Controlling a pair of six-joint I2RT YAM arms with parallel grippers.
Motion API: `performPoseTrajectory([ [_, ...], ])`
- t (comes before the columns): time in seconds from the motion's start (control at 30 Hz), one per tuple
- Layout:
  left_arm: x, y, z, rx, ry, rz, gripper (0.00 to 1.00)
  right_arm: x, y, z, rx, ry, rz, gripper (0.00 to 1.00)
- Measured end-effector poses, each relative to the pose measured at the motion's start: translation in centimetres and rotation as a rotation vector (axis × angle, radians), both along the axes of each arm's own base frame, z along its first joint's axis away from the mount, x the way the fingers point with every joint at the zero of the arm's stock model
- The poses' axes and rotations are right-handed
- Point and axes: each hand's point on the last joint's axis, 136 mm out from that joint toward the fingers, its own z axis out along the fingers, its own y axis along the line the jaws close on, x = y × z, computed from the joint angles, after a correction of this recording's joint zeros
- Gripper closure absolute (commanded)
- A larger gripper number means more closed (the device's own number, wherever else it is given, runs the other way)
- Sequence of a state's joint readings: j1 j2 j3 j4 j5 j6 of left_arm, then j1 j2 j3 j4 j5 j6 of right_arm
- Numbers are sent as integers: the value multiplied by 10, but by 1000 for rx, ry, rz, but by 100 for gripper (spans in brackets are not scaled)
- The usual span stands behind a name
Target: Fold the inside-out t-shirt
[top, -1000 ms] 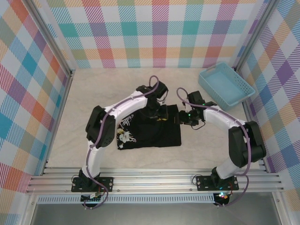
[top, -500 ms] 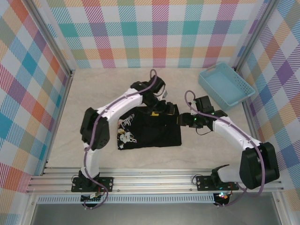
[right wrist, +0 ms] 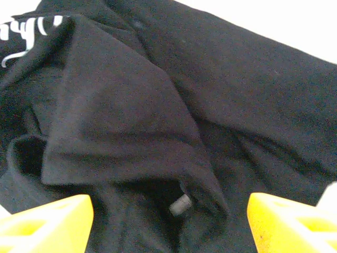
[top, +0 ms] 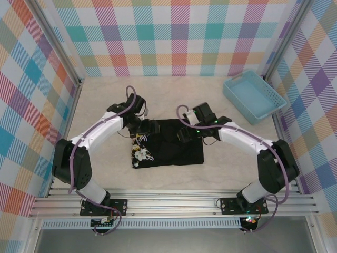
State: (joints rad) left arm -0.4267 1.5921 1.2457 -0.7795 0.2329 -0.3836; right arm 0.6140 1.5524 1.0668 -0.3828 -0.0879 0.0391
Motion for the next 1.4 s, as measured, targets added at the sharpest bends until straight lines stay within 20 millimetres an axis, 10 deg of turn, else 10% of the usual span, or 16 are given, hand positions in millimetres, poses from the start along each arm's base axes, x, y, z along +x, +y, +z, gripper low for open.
performPoseTrajectory([
  [0.23,3,38,-1,85,-49,86,19,3,65,4,-37,-69,165,25],
  [0.43,0,61,-1,102,-71,150,19,15,83,-25,-130,-51,162,27],
  [0.87,-6,57,-5,33,-70,150,19,74,-23,-48,-433,-38,-159,71],
  [1.1,-9,52,-6,6,-66,126,18,104,-85,-30,-479,-15,-339,53],
  [1.4,-6,39,-2,-42,-95,82,18,107,-96,-14,-477,-1,-384,42],
])
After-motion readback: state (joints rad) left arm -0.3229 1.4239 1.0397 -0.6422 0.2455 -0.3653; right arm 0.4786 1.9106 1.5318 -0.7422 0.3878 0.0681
